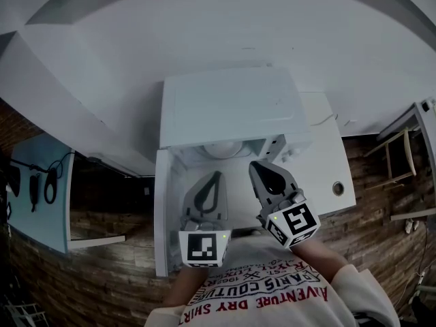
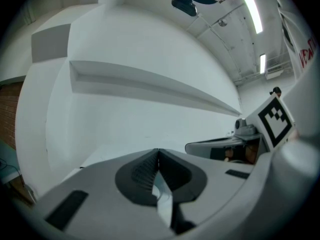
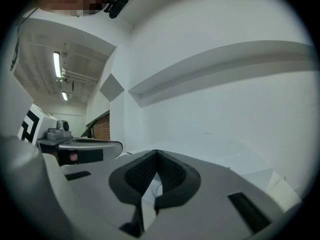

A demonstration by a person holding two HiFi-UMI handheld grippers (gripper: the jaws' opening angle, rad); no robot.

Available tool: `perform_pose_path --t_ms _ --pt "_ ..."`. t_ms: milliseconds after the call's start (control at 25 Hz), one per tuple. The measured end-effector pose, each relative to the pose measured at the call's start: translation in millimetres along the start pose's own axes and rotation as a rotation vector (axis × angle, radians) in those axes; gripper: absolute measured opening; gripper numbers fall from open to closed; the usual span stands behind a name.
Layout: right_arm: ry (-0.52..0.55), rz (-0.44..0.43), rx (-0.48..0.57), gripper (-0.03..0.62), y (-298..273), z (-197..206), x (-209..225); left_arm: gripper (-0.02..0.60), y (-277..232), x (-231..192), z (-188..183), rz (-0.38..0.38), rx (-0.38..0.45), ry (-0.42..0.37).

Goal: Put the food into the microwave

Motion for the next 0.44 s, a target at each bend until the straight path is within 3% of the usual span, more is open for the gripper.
perform_pose_path --t_ms 440 --pt "-0.069 0.005 -0.028 0.012 -5.3 7.8 10.8 0.006 -9.1 0.4 9.5 0.009 -0.002 -0.022"
Point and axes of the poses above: the fingertips, and each gripper's own axes: y backward along the fingers, x to its right, z out of its underside, the point moved 2 cm from there along y, backward along the fingers, and after that the axes turned 11 degrees about -y, right-handed, at the moved point
